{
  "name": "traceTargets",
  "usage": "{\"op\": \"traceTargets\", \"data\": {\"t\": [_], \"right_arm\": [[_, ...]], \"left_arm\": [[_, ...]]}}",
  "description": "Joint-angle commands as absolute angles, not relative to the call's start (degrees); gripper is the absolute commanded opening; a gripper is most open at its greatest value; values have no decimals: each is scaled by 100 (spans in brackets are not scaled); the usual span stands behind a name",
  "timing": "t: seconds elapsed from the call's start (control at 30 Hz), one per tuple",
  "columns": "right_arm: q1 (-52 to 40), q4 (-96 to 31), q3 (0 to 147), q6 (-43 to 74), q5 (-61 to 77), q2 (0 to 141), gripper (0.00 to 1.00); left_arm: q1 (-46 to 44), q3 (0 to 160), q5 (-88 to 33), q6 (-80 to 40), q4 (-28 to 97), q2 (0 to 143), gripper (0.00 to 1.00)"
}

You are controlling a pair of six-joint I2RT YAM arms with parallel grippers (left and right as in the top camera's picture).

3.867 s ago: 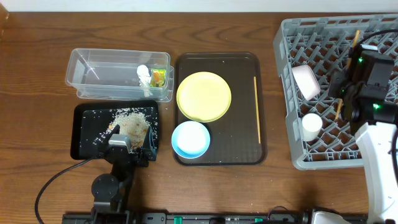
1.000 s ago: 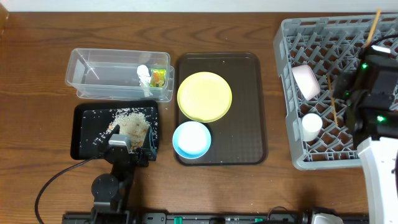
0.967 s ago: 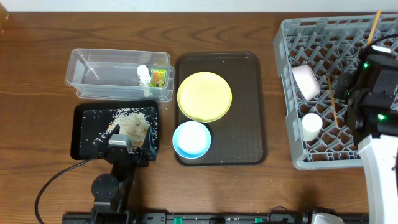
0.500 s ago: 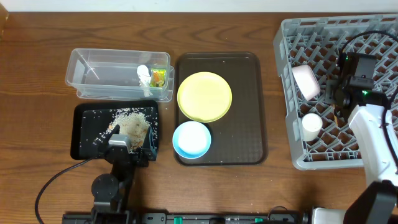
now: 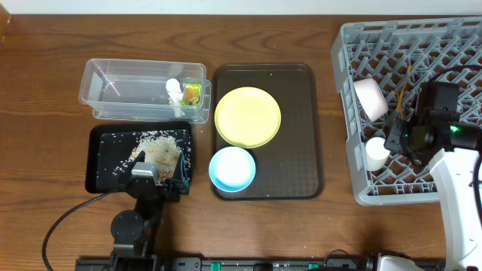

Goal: Sort waste into correct bins and load items into the dishwasher rack
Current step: 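Carry the chopstick into the dish rack and stand it upright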

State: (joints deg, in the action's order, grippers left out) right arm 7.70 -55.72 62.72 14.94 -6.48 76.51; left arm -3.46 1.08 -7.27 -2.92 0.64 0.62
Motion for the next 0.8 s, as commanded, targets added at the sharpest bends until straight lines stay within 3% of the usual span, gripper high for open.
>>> {"op": "traceTargets", "data": {"t": [0.0, 0.23, 0.53, 0.77], "right_arm": [[749, -5596, 6283, 1865, -620, 7682, 4], [757, -5791, 6278, 2530, -1780, 7745, 5], [753, -5487, 6276, 2609, -1625, 8383, 3], [926, -5553, 6289, 2902, -2268, 8600, 1]], "left_arm": [[-329, 23, -722, -239, 126, 23, 93], [-329, 23, -722, -239, 126, 23, 93], [-329, 23, -722, -239, 123, 23, 93], [-329, 23, -722, -239, 126, 23, 93]]}}
